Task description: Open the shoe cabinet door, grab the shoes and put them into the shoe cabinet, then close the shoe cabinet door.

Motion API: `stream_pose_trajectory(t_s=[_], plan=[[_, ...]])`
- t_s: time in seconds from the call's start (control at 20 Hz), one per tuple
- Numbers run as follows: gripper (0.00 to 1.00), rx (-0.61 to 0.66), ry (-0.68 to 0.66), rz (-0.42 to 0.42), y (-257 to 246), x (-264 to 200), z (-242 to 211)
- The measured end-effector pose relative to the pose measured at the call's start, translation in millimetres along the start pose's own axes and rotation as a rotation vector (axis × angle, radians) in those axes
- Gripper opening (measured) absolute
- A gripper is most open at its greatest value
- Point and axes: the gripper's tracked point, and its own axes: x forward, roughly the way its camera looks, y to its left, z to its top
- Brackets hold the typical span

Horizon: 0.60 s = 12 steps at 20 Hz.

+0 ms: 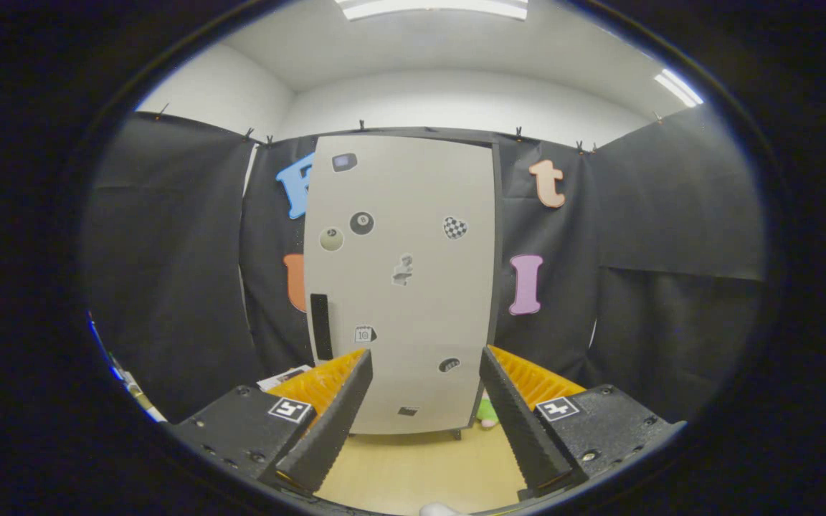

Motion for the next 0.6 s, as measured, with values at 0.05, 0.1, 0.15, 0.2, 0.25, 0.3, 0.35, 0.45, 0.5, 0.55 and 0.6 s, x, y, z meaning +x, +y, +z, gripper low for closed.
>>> stream_pose_trajectory(t_s=[0.05,0.1,0.15,0.2,0.25,0.3,0.35,0.45,0.5,0.55,0.6], plan=[[0.99,0.006,0.001,-0.003,-1.4,-0.4,-0.3],[0.99,0.011,-0.002,-0.005,-2.4,-0.3,0.8],[0.99,0.012,-0.003,-0.004,-1.2,0.7,2.3],[0.99,0.01,-0.003,-0.002,-0.5,0.2,3.3],[0.99,0.006,-0.002,0.001,0.8,-0.2,3.2],[0.99,0.003,-0.003,0.004,3.0,-0.6,3.5],[0.99,0.001,-0.003,0.008,5.5,-0.6,3.9],[0.99,-0.003,-0.003,0.015,10.5,-1.2,4.3],[0.99,-0.005,-0.003,0.019,12.4,-1.2,4.2],[0.99,-0.006,-0.003,0.022,14.2,-1.1,3.7],[0.99,-0.005,-0.002,0.024,15.7,-0.5,3.7]])
